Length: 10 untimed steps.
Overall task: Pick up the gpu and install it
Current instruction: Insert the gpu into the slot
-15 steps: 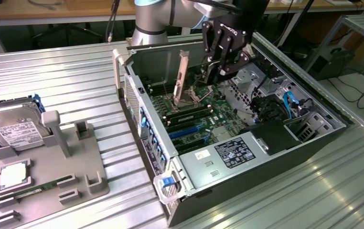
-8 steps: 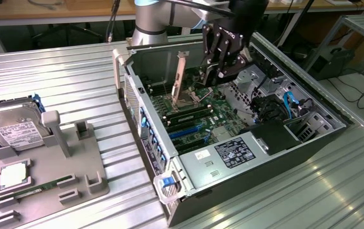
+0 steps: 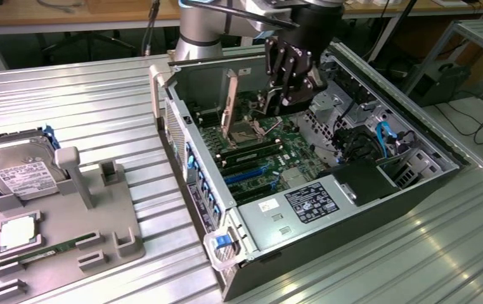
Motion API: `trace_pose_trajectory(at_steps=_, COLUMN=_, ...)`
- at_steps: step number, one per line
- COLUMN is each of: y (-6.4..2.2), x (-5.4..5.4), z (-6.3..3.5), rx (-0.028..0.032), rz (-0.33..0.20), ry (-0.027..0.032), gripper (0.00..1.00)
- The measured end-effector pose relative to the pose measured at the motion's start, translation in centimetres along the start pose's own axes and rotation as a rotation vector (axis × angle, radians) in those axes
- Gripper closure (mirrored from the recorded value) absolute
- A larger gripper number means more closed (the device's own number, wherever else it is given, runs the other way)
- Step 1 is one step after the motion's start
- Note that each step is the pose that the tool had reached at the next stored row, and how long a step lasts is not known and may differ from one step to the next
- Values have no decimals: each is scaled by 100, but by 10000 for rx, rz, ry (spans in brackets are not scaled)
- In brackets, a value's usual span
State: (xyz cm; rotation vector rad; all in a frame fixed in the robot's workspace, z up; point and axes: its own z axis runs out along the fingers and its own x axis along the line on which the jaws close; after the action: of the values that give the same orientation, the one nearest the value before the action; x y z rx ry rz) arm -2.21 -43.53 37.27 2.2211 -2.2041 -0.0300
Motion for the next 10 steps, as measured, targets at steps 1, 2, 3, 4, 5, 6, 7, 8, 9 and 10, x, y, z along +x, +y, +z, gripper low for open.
trace_pose_trajectory(at_steps=1, y=2, x=-22, z=17, rx=0, rz=1, ry=2, gripper=72)
trace_pose_trajectory(at_steps=2, y=11, x=-26, z=37, rx=0, rz=-2, ry=-1, gripper=72)
trace_pose_trajectory(at_steps=3, y=23, x=-26, z=54, rx=1, rz=-2, ry=-1, gripper=72)
trace_pose_trajectory(at_steps=4, y=39, x=-26, z=71, rx=0, rz=-2, ry=1, gripper=72)
trace_pose_trajectory(at_steps=5, y=51, x=-26, z=86, rx=13, rz=-3, ry=2, gripper=72)
trace_pose_trajectory(at_steps=6, y=52, x=-26, z=92, rx=60, rz=-2, ry=2, gripper=72)
trace_pose_trajectory(at_steps=7, y=52, x=-26, z=97, rx=112, rz=-3, ry=3, gripper=72)
trace_pose_trajectory(at_steps=8, y=52, x=-26, z=107, rx=142, rz=-1, ry=0, gripper=72)
trace_pose_trajectory(at_steps=9, y=52, x=-26, z=119, rx=156, rz=1, ry=2, gripper=72)
trace_pose_trajectory(at_steps=10, y=54, x=-26, z=135, rx=160, rz=5, ry=1, gripper=72)
